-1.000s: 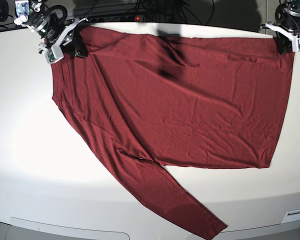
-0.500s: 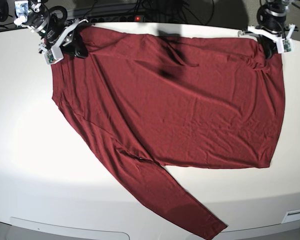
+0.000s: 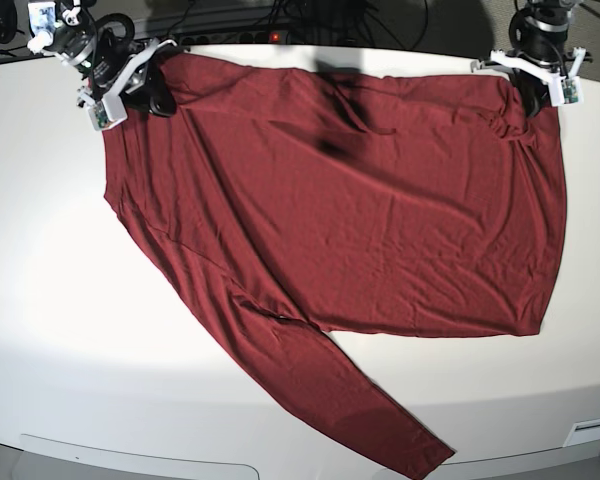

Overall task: Fold the T-shirt properly
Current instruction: 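Pull the shoulder edge back with both grippers, spreading the shirt flat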

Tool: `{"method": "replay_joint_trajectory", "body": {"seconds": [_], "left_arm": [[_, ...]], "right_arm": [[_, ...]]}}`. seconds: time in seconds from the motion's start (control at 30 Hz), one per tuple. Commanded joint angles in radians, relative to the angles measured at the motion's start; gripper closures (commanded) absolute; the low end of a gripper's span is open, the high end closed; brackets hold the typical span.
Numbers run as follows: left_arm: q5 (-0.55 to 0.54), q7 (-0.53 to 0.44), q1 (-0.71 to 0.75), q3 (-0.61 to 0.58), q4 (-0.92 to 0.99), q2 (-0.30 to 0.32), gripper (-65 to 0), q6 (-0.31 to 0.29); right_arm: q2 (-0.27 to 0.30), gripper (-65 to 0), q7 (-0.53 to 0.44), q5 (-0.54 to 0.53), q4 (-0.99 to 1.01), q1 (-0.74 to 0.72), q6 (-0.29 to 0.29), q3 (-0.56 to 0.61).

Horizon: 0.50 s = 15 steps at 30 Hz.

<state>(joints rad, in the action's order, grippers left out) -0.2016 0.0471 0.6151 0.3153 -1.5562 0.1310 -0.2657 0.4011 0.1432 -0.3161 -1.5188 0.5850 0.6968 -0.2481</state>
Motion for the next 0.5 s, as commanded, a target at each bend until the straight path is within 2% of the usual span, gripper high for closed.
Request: {"method": "replay_joint_trajectory", "body": {"seconds": [0.0,0.2,0.33,0.47], "left_arm": [[0.003,0.013,0.012,0.019,-0.027,0.005,0.0,-0.001],[0.004,0.033,0.011,0.08,-0.14,0.006,-0.2,-0.001],[0.004,0.034,0.011,0.092,-0.209,0.009,-11.2,-0.001],[0.003,0.035,0.011,0.092,-0.257,0.029,-15.6,-0.001]], "right_arm": [[0.015,0.0,0.004,-0.011,-0.021,0.005,0.001,-0.013],[0.014,0.0,0.021,-0.036,-0.109,0.006,0.001,-0.065],[0.014,0.0,0.034,-0.036,-0.167,0.006,0.001,-0.098],[0.014,-13.9,0.033,-0.036,-0.207,0.005,0.001,-0.112]]}}
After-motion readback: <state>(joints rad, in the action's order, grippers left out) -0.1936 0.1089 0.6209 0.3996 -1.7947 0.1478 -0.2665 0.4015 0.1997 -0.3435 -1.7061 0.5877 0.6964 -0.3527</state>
